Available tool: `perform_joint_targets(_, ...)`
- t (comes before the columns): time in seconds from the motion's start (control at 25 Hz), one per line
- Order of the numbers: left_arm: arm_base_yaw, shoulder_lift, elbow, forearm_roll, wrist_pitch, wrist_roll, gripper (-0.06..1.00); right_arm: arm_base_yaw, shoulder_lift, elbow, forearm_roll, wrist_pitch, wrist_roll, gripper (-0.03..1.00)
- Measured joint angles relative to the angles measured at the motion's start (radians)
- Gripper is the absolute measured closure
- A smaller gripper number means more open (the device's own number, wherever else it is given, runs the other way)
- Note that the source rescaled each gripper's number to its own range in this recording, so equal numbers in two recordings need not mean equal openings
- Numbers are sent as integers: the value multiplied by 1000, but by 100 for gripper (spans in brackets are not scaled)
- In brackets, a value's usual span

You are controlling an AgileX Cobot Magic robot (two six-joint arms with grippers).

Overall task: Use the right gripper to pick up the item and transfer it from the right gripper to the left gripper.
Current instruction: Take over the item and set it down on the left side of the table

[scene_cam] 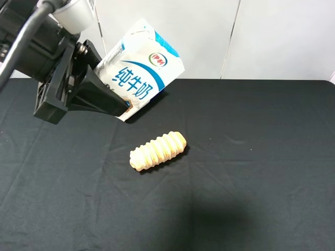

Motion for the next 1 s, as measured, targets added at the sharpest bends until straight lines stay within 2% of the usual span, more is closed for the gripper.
perform_joint_targets(0.16, 0, 0, 0, 0, 0, 0, 94, 0, -156, 108, 0, -75, 71, -2)
perform_joint_targets(0.32, 0, 0, 0, 0, 0, 0, 94, 0, -282, 190, 0, -152, 87, -2)
perform_joint_targets(0.48, 0, 0, 0, 0, 0, 0, 94, 0, -347, 227, 0, -168, 88, -2)
perform_joint_targets(1.0, 0, 0, 0, 0, 0, -1, 94, 0, -351, 227, -13, -177, 99, -2)
